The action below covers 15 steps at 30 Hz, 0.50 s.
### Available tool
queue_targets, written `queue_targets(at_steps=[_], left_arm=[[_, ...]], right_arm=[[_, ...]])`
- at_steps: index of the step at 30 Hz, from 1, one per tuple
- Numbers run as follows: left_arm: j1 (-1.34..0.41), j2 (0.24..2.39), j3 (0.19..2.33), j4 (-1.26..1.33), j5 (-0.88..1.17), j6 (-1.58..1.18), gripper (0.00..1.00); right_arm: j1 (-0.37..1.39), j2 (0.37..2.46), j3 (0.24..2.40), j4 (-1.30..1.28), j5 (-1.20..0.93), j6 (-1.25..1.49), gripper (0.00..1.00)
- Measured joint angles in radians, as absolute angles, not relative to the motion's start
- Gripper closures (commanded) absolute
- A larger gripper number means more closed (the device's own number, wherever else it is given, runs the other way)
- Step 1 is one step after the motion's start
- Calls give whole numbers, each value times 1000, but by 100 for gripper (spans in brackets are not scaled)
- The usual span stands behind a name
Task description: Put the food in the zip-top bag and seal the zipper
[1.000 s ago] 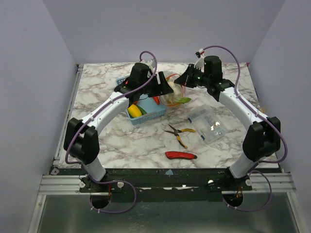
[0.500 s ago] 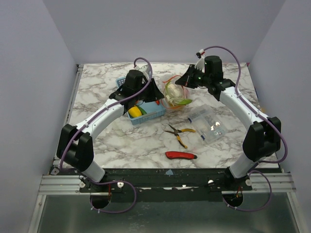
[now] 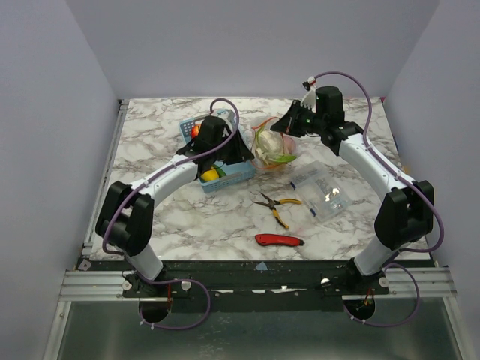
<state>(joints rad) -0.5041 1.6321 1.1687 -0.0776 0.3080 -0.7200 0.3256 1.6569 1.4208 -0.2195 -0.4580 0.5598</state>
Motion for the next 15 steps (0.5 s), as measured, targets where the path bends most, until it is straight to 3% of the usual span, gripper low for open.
queue_targets(at_steps=[6, 9, 13, 15], left_arm=[[-504, 1685, 1182, -76, 308, -728, 62], [-504, 1691, 1182, -70, 308, -734, 72], [-504, 1726, 1213, -68, 332, -753, 97], [-504, 1760, 1256, -73, 364, -759, 100]], right_arm=[[326, 1657, 1421, -224, -458, 560, 99], [326, 1657, 1421, -226, -458, 560, 100], [326, 1657, 1422, -228, -446, 556, 99], [326, 1657, 1427, -237, -413, 543, 99]])
